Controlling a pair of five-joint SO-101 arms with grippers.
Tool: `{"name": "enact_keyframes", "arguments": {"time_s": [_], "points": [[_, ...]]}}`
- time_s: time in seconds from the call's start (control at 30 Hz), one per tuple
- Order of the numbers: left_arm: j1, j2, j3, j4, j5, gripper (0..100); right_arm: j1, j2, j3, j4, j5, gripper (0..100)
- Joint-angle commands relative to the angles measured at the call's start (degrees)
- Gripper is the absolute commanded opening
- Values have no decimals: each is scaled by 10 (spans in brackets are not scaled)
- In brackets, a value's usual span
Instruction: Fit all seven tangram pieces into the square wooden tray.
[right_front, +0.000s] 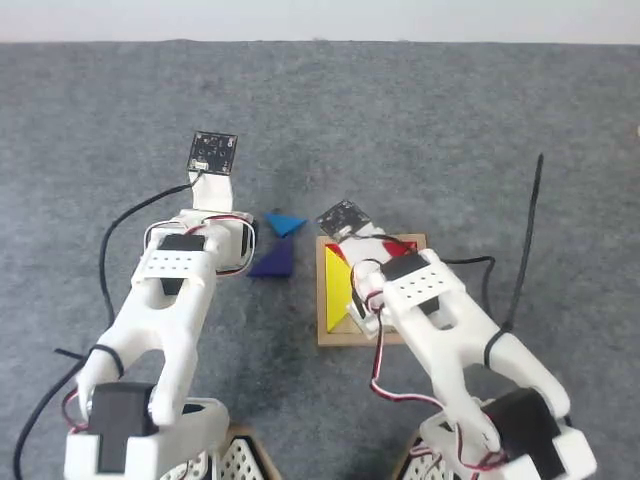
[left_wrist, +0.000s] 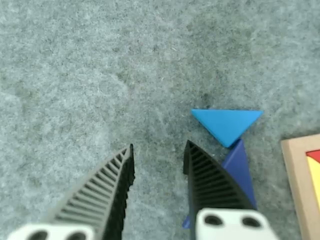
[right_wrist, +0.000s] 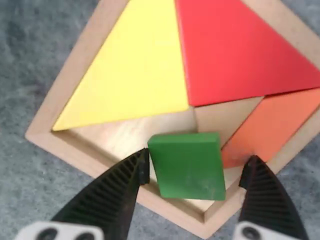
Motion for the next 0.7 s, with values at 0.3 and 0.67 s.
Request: {"name": "enact_keyframes", "arguments": {"time_s": [0.3,0.67], "points": [[4,-25,-2,-15,-7,162,-74,-25,-17,-12,-11,296],[4,-25,-2,-15,-7,162,-65,-144,-16,-11,-11,296]]}}
